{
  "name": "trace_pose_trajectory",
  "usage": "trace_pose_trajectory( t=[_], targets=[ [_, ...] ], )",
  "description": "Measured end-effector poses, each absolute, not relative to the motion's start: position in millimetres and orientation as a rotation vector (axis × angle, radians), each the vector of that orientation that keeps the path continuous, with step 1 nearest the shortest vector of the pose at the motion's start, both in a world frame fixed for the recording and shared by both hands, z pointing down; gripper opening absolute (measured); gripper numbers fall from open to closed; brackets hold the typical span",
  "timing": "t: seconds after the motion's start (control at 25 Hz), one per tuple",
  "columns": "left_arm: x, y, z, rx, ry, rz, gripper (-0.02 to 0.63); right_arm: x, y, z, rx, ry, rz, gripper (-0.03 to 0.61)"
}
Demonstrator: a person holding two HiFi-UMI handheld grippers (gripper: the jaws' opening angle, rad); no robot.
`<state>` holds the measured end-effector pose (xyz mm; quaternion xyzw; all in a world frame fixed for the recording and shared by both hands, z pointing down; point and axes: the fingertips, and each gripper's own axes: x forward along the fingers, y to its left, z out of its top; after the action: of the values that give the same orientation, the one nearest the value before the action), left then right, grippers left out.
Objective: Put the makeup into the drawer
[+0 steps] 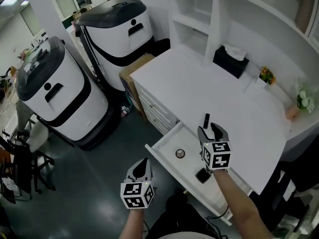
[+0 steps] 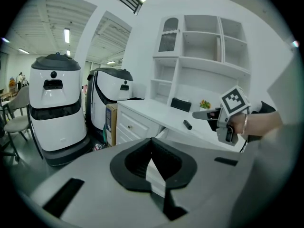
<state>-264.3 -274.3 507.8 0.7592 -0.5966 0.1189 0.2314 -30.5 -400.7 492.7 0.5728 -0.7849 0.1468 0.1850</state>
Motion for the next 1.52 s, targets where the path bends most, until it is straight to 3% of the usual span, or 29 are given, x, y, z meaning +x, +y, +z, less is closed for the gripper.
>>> trace_pose_trajectory(
  t=[0.96,1.52],
  targets=[
    [-262.9,-316.3,525.8,2.06,-1.601,0.328,-0.002,-7.7,-450.6,560.0,1.611,-1.951,0.553,0.207],
    [-276.1,-317.0,530.6,2.038,-1.609,0.32,-0.002,-2.7,-452.6,568.7,1.595,-1.848,0.534,0.131]
  ],
)
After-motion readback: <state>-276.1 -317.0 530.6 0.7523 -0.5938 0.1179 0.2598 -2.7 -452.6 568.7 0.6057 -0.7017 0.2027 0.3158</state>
